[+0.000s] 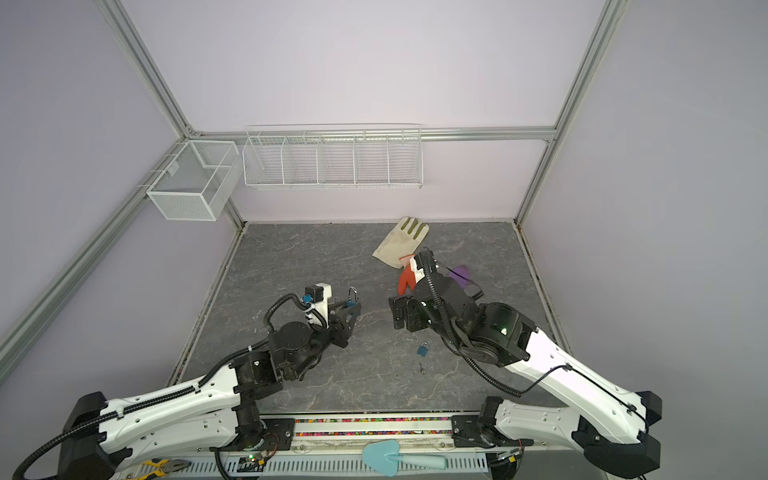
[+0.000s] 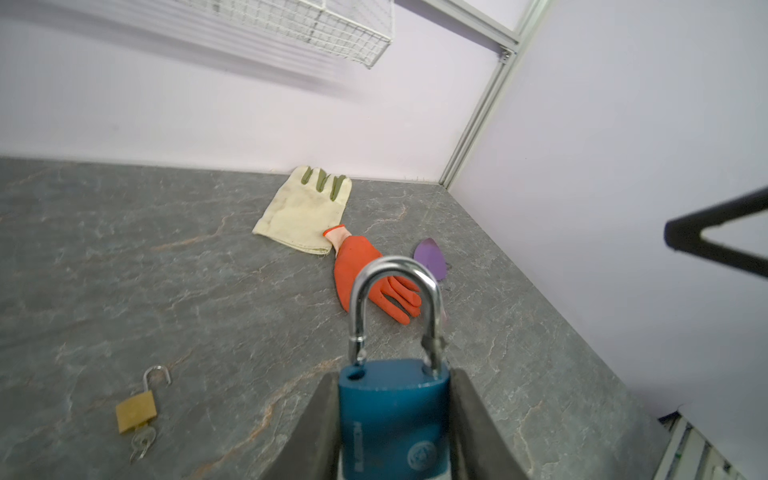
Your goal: Unlock with the key
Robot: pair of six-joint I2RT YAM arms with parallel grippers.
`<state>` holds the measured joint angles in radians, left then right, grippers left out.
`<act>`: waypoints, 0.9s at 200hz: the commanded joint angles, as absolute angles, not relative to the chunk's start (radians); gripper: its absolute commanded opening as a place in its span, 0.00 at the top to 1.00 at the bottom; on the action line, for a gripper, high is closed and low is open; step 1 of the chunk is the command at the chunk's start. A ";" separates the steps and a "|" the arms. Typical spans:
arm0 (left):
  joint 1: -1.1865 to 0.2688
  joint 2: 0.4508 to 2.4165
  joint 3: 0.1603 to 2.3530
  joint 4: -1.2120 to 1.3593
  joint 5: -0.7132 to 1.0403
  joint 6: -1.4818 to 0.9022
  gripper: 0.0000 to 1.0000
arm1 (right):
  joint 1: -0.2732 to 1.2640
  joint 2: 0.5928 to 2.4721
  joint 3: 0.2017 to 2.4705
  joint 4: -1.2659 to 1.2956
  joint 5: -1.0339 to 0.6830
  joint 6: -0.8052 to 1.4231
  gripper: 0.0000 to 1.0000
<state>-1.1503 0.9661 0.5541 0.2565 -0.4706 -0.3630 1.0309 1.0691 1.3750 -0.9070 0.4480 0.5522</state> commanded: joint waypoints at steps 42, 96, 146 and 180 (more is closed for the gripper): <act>-1.290 1.138 0.490 0.771 -0.613 0.034 1.00 | 1.029 1.212 1.500 -1.068 0.382 0.596 0.03; -1.344 1.246 0.483 0.917 -0.678 0.119 1.00 | 1.028 1.309 1.560 -1.078 0.438 0.655 0.03; -1.376 1.309 0.492 0.969 -0.736 0.171 1.00 | 1.028 1.395 1.593 -1.077 0.461 0.659 0.02; -1.387 1.340 0.496 1.008 -0.755 0.195 1.00 | 1.029 1.443 1.618 -1.071 0.521 0.649 0.02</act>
